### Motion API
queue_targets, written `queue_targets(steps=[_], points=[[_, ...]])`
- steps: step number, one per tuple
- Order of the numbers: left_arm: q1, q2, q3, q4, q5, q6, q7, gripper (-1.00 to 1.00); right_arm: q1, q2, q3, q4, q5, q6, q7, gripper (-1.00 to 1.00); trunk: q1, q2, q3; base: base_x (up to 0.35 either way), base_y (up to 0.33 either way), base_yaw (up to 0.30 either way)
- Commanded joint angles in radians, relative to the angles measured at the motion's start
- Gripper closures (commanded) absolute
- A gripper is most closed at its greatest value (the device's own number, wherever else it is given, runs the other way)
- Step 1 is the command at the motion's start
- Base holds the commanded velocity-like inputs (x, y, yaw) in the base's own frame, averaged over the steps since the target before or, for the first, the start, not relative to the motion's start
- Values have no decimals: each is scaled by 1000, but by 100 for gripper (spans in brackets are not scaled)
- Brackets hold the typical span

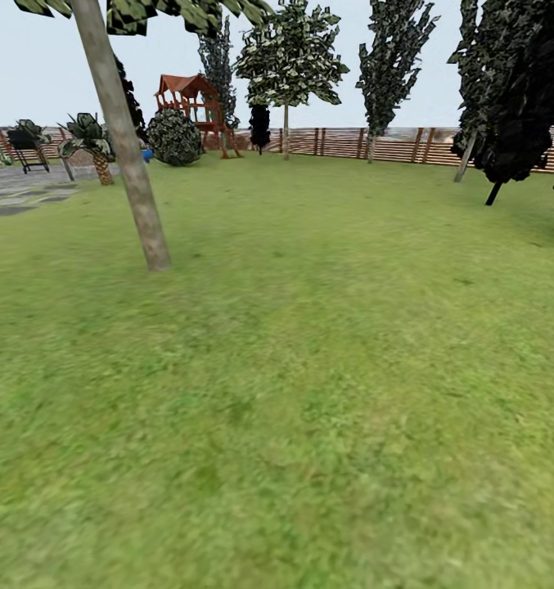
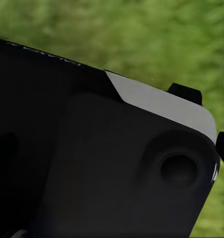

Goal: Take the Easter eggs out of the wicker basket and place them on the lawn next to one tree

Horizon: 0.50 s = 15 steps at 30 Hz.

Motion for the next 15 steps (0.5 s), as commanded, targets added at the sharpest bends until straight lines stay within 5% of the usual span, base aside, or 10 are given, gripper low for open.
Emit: queue_targets(steps=[1, 15], points=[[0, 0, -2, 0, 6, -3, 0, -100, 0, 0, -1, -2, 11, 6, 3, -100, 1, 0, -1, 341, 0, 0], [0, 0, -3, 0, 6, -3, 0, -100, 0, 1, -1, -2, 11, 6, 3, -100, 1, 0, -1, 341, 0, 0]])
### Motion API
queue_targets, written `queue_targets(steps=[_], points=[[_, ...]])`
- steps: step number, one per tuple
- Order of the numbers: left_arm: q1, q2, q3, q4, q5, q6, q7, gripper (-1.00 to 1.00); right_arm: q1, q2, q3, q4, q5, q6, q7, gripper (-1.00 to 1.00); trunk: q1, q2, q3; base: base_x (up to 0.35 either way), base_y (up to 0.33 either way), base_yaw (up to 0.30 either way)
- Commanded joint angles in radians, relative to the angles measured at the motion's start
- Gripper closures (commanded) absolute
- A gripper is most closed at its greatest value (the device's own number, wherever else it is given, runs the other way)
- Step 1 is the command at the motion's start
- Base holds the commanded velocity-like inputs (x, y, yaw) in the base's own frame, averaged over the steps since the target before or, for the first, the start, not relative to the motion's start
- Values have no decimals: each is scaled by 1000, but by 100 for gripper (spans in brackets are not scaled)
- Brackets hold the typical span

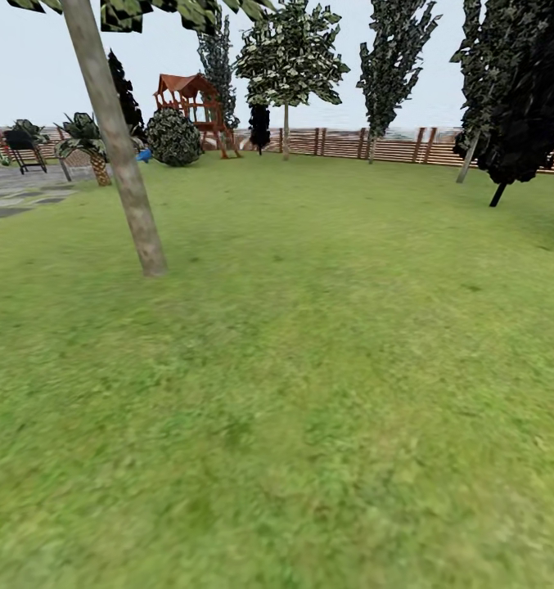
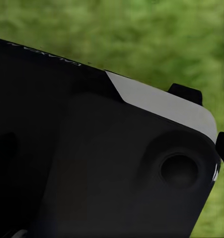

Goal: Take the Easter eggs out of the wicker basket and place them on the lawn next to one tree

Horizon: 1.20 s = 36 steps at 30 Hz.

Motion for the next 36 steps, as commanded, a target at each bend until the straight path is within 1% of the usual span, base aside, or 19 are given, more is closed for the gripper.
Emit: queue_targets(steps=[1, 36], points=[[0, 0, -3, 0, 6, -3, 0, -100, 0, 0, -1, -2, 11, 6, 3, -100, 1, 0, -1, 341, 0, 0], [0, 0, -3, 0, 6, -3, 0, -100, 0, -1, -2, -2, 11, 6, 3, -100, 1, 0, -1, 341, 0, 0]])
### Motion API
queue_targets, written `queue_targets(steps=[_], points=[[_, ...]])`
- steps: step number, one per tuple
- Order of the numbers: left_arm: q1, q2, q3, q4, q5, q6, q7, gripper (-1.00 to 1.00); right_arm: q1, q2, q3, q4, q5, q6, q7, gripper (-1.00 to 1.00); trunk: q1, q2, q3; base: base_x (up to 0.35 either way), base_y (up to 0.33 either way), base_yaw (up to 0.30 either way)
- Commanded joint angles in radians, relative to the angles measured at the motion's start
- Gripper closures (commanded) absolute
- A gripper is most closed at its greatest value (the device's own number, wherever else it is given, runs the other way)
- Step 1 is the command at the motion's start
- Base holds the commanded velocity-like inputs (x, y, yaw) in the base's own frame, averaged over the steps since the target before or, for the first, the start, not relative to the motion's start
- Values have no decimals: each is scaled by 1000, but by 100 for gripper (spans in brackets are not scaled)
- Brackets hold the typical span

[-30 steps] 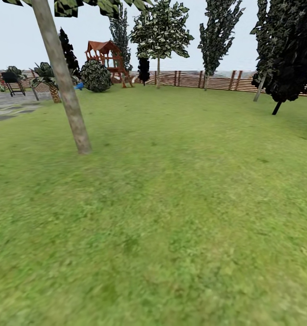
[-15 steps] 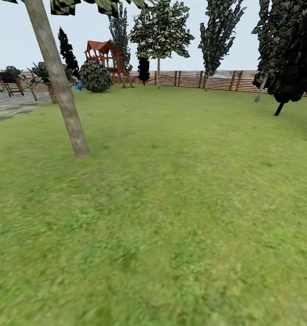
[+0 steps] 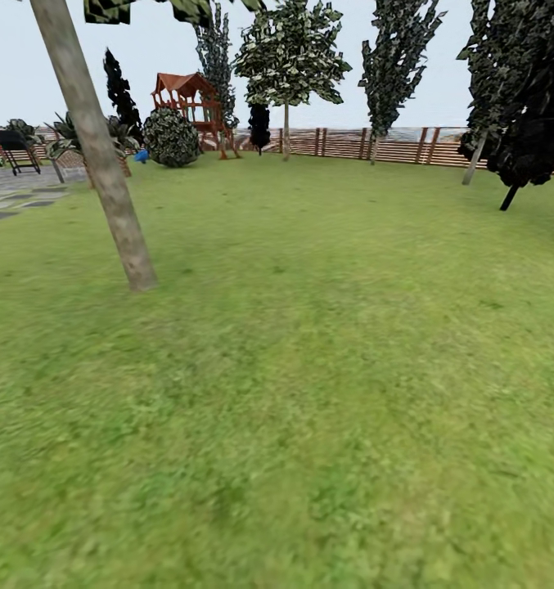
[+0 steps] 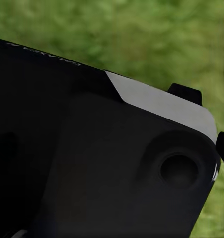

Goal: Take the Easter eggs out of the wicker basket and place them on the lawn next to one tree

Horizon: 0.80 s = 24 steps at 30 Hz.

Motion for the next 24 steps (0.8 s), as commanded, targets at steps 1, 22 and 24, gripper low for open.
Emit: queue_targets(steps=[1, 22, 24], points=[[0, 0, -3, 0, 6, -3, 0, -100, 0, 0, -1, -2, 11, 6, 3, -100, 1, 0, -1, 341, 0, 0], [0, 0, -3, 0, 6, -3, 0, -100, 0, 1, 0, -2, 11, 6, 3, -100, 1, 0, -1, 341, 0, 0], [0, 0, -3, 0, 6, -3, 0, -100, 0, 1, 0, -2, 11, 6, 3, -100, 1, 0, -1, 341, 0, 0]])
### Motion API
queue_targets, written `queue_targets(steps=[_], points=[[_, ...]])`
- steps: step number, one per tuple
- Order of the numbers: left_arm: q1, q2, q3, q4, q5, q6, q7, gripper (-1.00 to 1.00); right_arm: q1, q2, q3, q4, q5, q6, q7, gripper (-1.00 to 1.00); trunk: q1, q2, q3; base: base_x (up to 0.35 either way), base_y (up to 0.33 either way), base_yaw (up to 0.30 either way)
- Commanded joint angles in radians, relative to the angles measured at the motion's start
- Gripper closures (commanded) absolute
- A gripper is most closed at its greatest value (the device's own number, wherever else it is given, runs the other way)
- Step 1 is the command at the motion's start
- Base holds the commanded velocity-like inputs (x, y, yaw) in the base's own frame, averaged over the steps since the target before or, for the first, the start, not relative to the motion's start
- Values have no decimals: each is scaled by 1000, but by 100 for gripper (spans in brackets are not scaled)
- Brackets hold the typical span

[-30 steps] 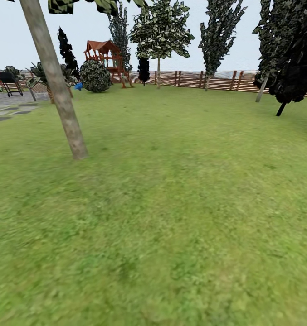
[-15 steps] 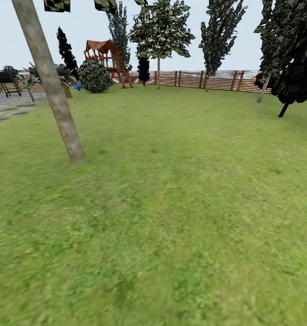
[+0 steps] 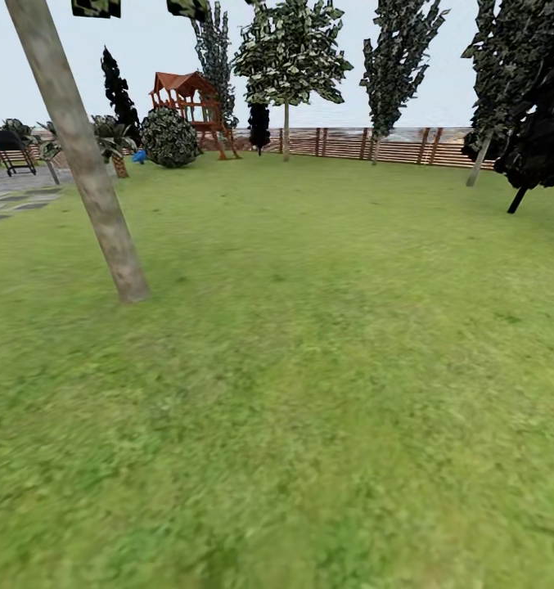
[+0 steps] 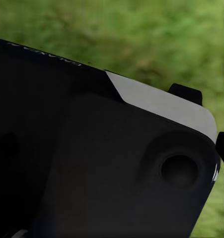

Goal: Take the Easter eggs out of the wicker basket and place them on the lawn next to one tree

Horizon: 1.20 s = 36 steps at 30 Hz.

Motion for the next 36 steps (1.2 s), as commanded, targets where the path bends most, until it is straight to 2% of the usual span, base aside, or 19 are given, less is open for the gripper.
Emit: queue_targets(steps=[1, 17, 36], points=[[0, 0, -3, 0, 6, -3, 0, -100, 0, 0, -1, -2, 11, 6, 3, -100, 1, 0, -1, 341, 0, 0], [0, 0, -4, 0, 6, -3, 0, -100, 0, 0, -1, -2, 11, 6, 3, -100, 1, 0, -1, 341, -18, 0], [0, 0, -4, 0, 6, -3, 0, -100, 0, 0, -1, -2, 11, 6, 3, -100, 1, 0, -1, 335, -155, 0]])
